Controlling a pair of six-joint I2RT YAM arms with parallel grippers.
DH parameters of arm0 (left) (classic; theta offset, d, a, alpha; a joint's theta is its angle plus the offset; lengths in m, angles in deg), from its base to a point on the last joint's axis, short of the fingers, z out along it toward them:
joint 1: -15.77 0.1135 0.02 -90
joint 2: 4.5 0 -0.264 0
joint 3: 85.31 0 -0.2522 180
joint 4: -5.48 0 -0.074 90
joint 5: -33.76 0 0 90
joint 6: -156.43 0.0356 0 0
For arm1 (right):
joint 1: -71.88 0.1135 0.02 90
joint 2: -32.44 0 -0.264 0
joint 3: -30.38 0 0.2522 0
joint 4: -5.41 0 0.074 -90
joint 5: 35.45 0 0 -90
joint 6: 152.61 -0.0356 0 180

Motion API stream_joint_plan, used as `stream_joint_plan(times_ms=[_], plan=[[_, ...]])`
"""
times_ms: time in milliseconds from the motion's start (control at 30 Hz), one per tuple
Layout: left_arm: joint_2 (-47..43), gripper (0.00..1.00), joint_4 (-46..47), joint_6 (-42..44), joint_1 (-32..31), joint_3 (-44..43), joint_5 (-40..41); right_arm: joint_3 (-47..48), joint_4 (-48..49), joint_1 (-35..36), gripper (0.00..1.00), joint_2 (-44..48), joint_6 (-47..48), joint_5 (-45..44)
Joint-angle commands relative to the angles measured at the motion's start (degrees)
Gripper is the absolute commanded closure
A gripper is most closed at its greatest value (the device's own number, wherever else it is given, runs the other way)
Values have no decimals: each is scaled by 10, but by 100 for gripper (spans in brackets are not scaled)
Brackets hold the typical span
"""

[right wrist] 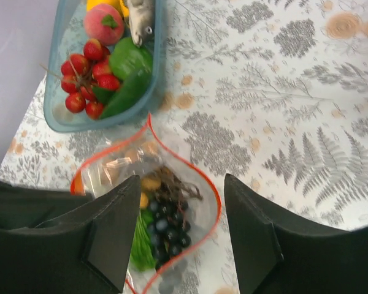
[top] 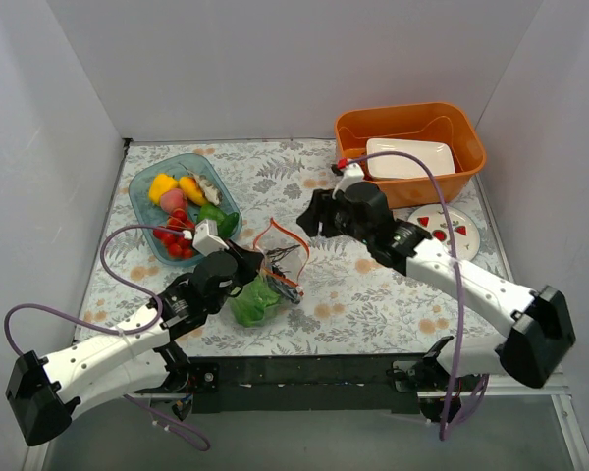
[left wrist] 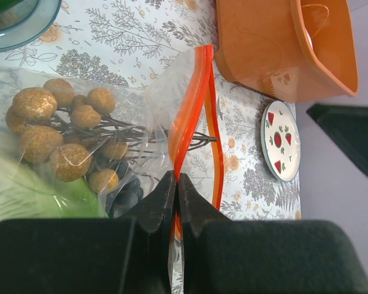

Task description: Open the zip-top bag and remove the fake food

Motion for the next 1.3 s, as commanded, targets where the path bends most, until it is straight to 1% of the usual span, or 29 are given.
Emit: stream_joint_plan(times_ms=[0,100,167,267,433,467,567,633,700,733,767,800,867,967,1000,1067,1133,1267], plan=[[6,100,17,27,3,-29,-8,-109,-10,-1,38,65,0,5],[12,100,23,34,2,-34,-22,-143,20,0,39,66,-2,39],[16,100,28,44,3,-40,-29,-148,30,-1,40,60,0,47],[15,100,26,43,3,-42,-32,-135,30,-2,41,30,1,47],[18,100,31,53,2,-44,-44,-144,89,-3,44,-22,-17,55],[19,100,31,54,2,-45,-48,-151,99,-3,44,-30,-22,71],[23,100,35,55,3,-44,-62,-158,127,-5,52,-53,-40,75],[26,100,36,60,2,-50,-70,-159,130,-6,65,-54,-47,67],[31,100,35,65,3,-58,-87,-157,116,-9,86,-34,-49,61],[35,100,31,77,2,-73,-92,-154,110,-10,91,-23,-47,61],[37,100,28,81,3,-83,-95,-150,83,-8,95,-11,-42,32],[41,100,23,85,3,-93,-105,-130,65,-9,99,14,-39,23],[48,100,22,97,2,-125,-116,-114,36,-10,99,42,-34,-2],[70,100,22,106,2,-162,-150,-81,-23,-10,99,109,-25,-18],[75,100,21,106,2,-168,-157,-68,-65,-9,99,119,-23,-26],[89,100,26,101,3,-180,-175,-32,-97,-9,99,143,-18,-36],[98,100,38,99,3,-181,-189,10,-150,-9,99,148,-9,-44],[104,100,62,86,3,-153,-195,34,-183,-8,99,131,-7,-30]])
